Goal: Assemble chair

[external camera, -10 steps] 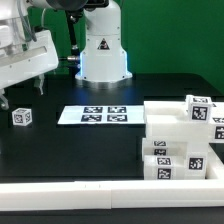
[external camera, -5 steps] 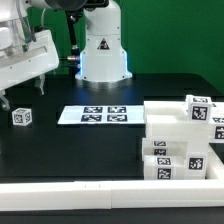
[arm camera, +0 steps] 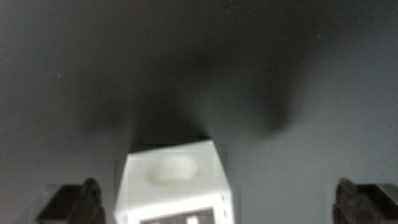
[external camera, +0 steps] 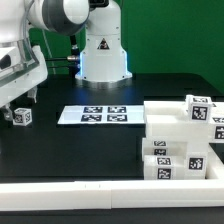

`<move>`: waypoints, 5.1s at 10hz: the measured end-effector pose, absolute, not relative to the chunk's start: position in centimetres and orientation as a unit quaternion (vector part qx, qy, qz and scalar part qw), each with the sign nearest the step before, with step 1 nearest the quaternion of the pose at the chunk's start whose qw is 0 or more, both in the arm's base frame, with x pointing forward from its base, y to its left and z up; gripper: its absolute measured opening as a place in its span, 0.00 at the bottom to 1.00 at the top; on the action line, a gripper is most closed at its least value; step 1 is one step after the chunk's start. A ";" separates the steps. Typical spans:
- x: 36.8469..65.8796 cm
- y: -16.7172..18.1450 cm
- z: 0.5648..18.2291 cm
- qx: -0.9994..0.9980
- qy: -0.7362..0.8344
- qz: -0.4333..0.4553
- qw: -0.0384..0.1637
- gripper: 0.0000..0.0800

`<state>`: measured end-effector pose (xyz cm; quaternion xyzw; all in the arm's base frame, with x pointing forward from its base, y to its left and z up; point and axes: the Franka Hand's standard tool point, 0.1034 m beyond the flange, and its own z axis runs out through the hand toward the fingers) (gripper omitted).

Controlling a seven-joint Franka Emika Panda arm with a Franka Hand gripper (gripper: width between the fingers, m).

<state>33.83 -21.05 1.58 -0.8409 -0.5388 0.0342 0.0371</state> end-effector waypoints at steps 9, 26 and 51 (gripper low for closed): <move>35.3 -21.2 1.1 -0.867 -0.495 0.042 0.033 0.35; 37.0 -16.3 1.0 -0.999 0.020 0.029 0.018 0.72; 38.9 -16.4 1.3 -0.888 0.023 0.459 0.019 0.43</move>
Offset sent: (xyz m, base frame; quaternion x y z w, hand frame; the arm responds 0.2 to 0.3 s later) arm 0.0000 0.0000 0.0000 0.0000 0.0000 0.0000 1.0000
